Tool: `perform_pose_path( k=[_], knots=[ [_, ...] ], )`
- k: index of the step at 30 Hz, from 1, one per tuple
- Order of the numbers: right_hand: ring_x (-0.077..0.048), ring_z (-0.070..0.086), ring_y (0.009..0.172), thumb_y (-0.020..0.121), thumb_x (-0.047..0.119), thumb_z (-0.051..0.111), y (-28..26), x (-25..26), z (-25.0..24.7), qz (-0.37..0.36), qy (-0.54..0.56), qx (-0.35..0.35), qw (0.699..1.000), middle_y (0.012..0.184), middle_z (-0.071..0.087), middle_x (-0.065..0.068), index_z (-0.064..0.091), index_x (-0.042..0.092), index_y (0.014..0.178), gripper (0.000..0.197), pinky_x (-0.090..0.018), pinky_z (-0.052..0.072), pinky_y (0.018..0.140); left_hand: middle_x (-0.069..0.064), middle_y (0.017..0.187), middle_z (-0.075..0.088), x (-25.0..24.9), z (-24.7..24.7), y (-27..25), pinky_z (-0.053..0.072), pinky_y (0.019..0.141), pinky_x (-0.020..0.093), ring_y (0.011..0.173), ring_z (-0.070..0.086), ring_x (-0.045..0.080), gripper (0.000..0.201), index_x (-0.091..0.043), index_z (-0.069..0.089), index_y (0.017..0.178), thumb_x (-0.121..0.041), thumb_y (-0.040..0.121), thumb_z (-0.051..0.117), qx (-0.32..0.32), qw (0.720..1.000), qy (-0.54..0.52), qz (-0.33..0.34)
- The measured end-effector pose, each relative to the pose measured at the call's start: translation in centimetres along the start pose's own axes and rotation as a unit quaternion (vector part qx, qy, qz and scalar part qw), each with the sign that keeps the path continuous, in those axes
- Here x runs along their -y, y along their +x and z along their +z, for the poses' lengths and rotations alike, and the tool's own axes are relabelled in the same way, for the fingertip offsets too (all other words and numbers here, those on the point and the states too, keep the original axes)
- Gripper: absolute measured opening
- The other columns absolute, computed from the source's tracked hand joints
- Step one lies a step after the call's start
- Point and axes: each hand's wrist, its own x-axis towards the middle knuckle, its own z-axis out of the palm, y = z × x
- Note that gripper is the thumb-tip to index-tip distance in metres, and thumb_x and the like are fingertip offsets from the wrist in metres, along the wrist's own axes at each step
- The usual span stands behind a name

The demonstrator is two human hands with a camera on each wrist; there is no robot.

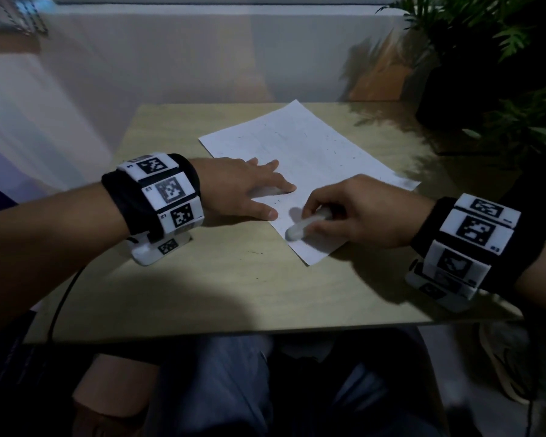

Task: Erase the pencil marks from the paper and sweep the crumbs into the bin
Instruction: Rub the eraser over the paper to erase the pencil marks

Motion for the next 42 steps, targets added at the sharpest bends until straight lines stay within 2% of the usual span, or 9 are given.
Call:
perform_pose_path(
  k=[5,8,13,18,23,27,33,37,42],
  knots=[
    [-0.013,0.06,0.078,0.089,0.06,0.052,0.1,-0.5,0.3,-0.017,-0.05,-0.044,0.998,0.087,0.069,0.008,0.068,0.03,0.107,0.039,-0.037,0.051,0.074,-0.007,0.17,-0.007,0.0,0.0,0.0,0.015,0.124,0.04,0.157,0.003,0.023,0.067,-0.053,0.017,0.155,-0.062,0.096,0.049,0.001,1.0,0.003,-0.001],
    [-0.008,0.06,0.076,0.085,0.065,0.051,-0.5,-0.1,0.3,-0.038,0.023,0.027,0.999,0.085,0.069,0.008,0.069,0.03,0.103,0.044,-0.029,0.05,0.072,-0.008,0.17,-0.007,0.1,0.0,0.0,0.014,0.125,0.041,0.157,0.002,0.023,0.068,-0.054,0.016,0.155,-0.064,0.095,0.048,0.004,1.0,0.005,-0.001],
    [-0.011,0.061,0.075,0.086,0.064,0.047,-0.2,-0.1,0.1,-0.02,-0.033,-0.054,0.998,0.081,0.068,0.009,0.069,0.03,0.105,0.044,-0.036,0.051,0.073,-0.009,0.169,-0.007,0.1,0.1,0.1,0.015,0.125,0.043,0.157,0.002,0.023,0.068,-0.055,0.017,0.154,-0.065,0.094,0.048,0.005,1.0,-0.001,0.001],
    [-0.011,0.06,0.067,0.087,0.056,0.063,-1.1,0.6,0.1,-0.047,0.033,0.031,0.998,0.072,0.067,0.007,0.07,0.029,0.091,0.028,-0.025,0.047,0.062,-0.01,0.169,-0.009,0.1,0.0,0.0,0.012,0.126,0.042,0.157,-0.001,0.022,0.072,-0.056,0.016,0.154,-0.07,0.091,0.048,0.01,1.0,0.001,-0.005],
    [-0.005,0.06,0.069,0.091,0.056,0.054,-0.4,0.5,0.2,-0.068,0.037,-0.047,0.996,0.076,0.067,0.011,0.07,0.031,0.106,0.034,-0.022,0.046,0.065,-0.009,0.169,-0.011,-0.1,0.0,-0.1,0.011,0.126,0.045,0.157,-0.006,0.022,0.084,-0.053,0.017,0.154,-0.078,0.081,0.05,0.023,1.0,-0.01,-0.003],
    [-0.005,0.058,0.066,0.089,0.057,0.053,-0.6,0.8,0.2,-0.075,0.023,0.008,0.997,0.07,0.063,0.012,0.073,0.029,0.101,0.037,-0.02,0.042,0.062,-0.009,0.169,-0.012,-0.1,0.0,-0.1,0.011,0.126,0.046,0.157,-0.007,0.023,0.084,-0.05,0.017,0.156,-0.073,0.084,0.055,0.025,1.0,-0.014,-0.008],
    [-0.014,0.066,0.07,0.086,0.043,0.057,-0.9,0.6,0.2,-0.056,0.105,0.045,0.992,0.085,0.074,0.002,0.075,0.026,0.092,0.025,-0.038,0.053,0.069,-0.01,0.169,-0.012,-0.1,-0.1,-0.1,0.011,0.126,0.046,0.156,-0.007,0.022,0.086,-0.051,0.017,0.155,-0.074,0.081,0.055,0.027,0.999,-0.025,-0.007],
    [-0.006,0.067,0.088,0.092,0.039,0.055,-0.6,0.8,0.2,-0.08,0.079,-0.032,0.993,0.101,0.075,0.009,0.075,0.026,0.108,0.029,-0.032,0.052,0.081,-0.012,0.169,-0.011,0.2,0.1,0.1,0.011,0.126,0.046,0.157,-0.007,0.022,0.087,-0.053,0.019,0.153,-0.077,0.078,0.055,0.023,0.999,-0.029,-0.006],
    [-0.013,0.063,0.069,0.088,0.048,0.051,-0.9,1.1,0.2,-0.052,0.054,0.046,0.996,0.083,0.073,0.003,0.074,0.026,0.096,0.033,-0.036,0.05,0.069,-0.012,0.169,-0.01,0.2,0.1,0.1,0.013,0.126,0.045,0.157,-0.006,0.022,0.084,-0.053,0.019,0.153,-0.074,0.082,0.057,0.018,0.999,-0.027,-0.008]
  ],
)
